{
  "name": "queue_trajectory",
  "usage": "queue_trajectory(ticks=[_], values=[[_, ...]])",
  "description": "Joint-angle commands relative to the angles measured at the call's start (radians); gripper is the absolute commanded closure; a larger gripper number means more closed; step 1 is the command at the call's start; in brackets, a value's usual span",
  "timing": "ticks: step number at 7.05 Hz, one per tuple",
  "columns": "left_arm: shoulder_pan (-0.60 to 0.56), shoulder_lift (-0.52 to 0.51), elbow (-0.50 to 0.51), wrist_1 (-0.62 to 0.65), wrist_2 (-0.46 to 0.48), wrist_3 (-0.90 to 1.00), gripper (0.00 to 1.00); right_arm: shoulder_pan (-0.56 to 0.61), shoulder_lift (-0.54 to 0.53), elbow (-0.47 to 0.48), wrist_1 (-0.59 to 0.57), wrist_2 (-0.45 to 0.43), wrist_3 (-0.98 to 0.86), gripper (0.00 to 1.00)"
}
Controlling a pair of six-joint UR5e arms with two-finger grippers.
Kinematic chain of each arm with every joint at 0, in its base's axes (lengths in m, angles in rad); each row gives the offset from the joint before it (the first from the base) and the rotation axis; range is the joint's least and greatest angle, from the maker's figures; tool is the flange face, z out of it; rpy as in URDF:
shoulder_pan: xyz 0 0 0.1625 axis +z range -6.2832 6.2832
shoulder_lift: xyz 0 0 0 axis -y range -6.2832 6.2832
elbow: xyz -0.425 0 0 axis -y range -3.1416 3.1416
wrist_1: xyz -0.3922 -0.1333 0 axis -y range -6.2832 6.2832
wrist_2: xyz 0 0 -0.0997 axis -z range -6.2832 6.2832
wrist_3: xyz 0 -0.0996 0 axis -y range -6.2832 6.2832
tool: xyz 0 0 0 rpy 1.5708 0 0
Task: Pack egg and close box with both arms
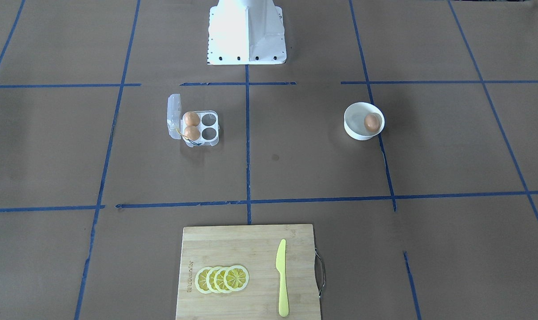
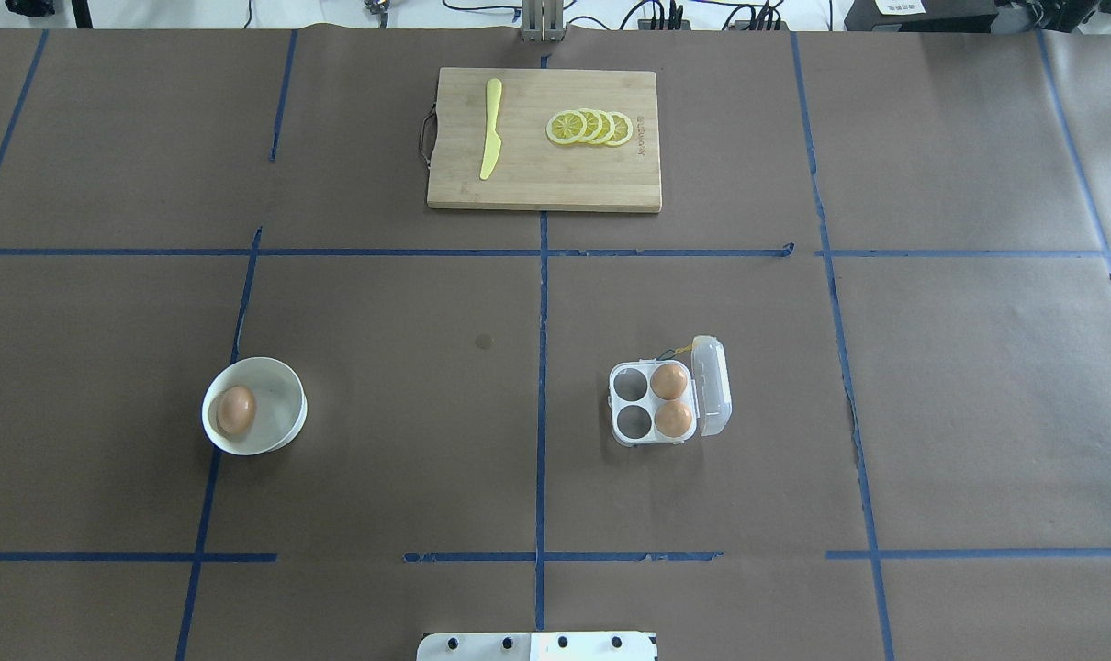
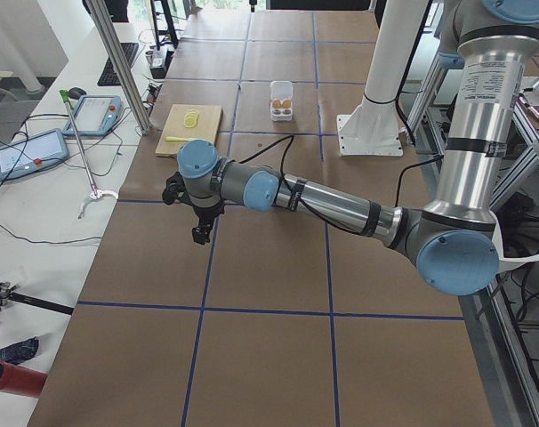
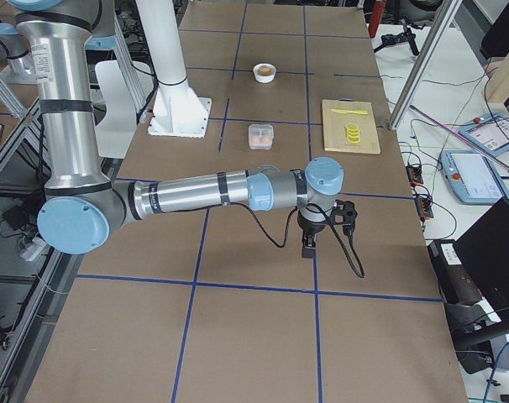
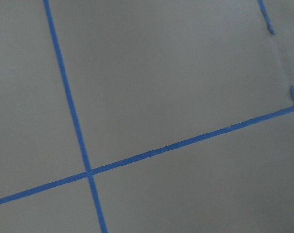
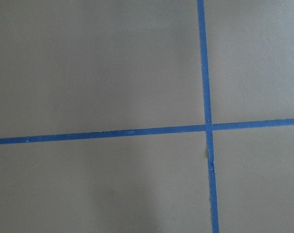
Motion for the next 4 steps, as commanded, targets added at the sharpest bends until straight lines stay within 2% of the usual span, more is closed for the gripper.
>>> queue_trajectory(ticks=[1, 2, 3, 4], values=[[0.306, -0.006, -0.225, -0.007, 0.150, -0.407, 0.00, 0.000, -0.010, 0.004, 0.000, 0.022, 0.000, 0.00], [0.430, -0.060, -0.267, -0.010, 0.178, -0.631, 0.03, 0.000, -0.010, 0.003, 0.000, 0.022, 0.000, 0.00], [0.560, -0.068, -0.278, -0.010, 0.285, -0.748, 0.03, 0.000, -0.010, 0.003, 0.000, 0.022, 0.000, 0.00], [0.694, -0.070, -0.274, -0.007, 0.458, -0.880, 0.07, 0.000, -0.010, 0.003, 0.000, 0.022, 0.000, 0.00]])
